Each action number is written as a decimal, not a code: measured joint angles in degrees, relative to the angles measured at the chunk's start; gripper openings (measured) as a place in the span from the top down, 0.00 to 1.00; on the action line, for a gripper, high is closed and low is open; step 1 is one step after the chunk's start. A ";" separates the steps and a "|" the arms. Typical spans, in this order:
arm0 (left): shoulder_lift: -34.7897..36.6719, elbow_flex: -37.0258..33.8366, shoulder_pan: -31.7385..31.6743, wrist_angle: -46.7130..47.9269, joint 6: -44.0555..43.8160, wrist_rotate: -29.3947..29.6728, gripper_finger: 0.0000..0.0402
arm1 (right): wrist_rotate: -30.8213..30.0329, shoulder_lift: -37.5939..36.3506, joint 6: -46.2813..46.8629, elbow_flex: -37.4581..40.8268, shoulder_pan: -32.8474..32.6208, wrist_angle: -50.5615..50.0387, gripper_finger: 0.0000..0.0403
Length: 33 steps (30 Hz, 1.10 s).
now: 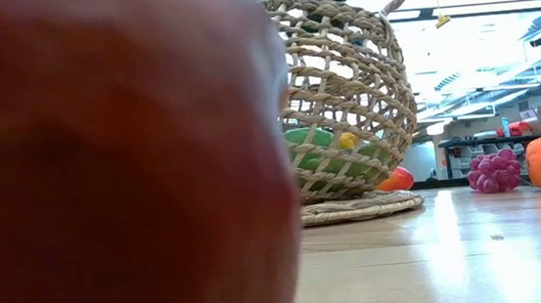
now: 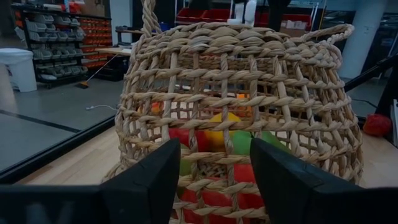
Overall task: Build produce basket
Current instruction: Put the mango into the basket
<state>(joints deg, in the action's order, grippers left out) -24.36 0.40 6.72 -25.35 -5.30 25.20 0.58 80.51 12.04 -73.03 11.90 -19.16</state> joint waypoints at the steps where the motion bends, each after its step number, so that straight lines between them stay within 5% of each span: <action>1: 0.02 0.00 -0.02 0.01 0.00 -0.01 0.50 | -2.35 -1.20 -0.32 0.00 -0.12 -1.61 0.03; 5: 0.02 0.00 -0.02 -0.01 0.00 0.00 0.50 | -10.06 -5.46 -2.29 0.02 0.95 -7.86 0.04; 9: 0.02 0.00 -0.02 -0.01 0.00 -0.01 0.49 | -11.50 -9.34 -2.82 2.44 4.18 -8.64 0.06; 20: 0.02 0.00 -0.02 -0.01 0.02 -0.01 0.50 | -11.45 -21.68 1.90 25.42 15.98 4.12 0.11; 33: 0.01 0.00 0.00 -0.01 0.02 0.00 0.50 | -5.73 -14.31 -1.05 30.66 30.17 4.94 0.11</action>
<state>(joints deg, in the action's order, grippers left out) -24.35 0.40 6.72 -25.36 -5.28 25.20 -5.15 66.20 10.98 -42.38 42.07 -14.21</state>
